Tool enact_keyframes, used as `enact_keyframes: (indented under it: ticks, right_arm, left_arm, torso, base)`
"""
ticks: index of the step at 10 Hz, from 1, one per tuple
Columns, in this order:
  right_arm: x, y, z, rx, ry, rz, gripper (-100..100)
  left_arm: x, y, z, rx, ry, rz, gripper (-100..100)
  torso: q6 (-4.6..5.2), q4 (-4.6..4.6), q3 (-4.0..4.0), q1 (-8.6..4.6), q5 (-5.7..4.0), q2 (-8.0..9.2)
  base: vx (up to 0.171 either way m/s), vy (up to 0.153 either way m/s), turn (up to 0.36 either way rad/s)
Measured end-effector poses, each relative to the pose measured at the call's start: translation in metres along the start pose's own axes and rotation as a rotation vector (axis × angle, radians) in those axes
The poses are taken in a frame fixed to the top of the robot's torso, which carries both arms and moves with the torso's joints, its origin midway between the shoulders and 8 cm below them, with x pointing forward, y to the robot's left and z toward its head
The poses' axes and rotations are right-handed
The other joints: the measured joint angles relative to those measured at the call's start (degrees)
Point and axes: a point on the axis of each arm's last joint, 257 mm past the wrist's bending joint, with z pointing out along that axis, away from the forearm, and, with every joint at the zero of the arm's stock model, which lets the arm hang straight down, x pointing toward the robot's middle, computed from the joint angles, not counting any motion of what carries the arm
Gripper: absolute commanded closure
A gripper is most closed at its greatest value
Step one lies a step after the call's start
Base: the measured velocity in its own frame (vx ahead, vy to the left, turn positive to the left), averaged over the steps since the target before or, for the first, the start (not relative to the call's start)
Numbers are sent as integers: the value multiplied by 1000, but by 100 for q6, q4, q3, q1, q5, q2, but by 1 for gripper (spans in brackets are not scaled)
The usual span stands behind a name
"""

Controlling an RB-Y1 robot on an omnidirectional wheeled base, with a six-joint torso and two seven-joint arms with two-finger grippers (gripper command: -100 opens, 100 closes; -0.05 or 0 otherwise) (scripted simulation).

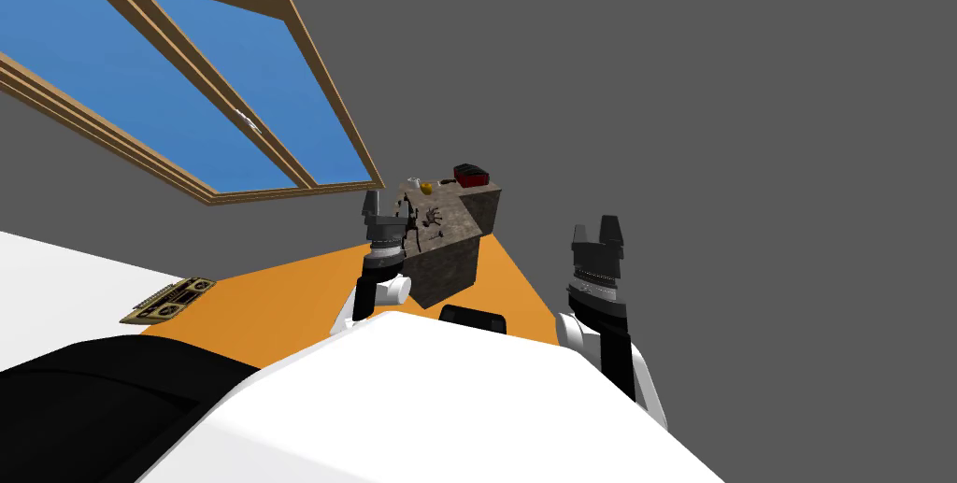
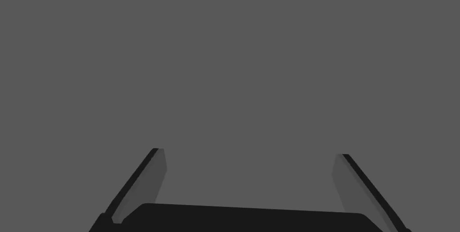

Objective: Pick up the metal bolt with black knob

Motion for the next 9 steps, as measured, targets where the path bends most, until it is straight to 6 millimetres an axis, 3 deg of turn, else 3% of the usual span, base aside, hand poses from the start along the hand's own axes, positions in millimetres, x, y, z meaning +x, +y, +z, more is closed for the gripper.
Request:
enact_keyframes:
  ticks: [9]
  right_arm:
    - [0,0,0,0,0,0,0]
  left_arm:
    - [-14,44,10,-162,71,-70,-100]
  torso:
    - [0,-2,-5,-20,-5,-9]
  base:
    - [18,-67,-65]
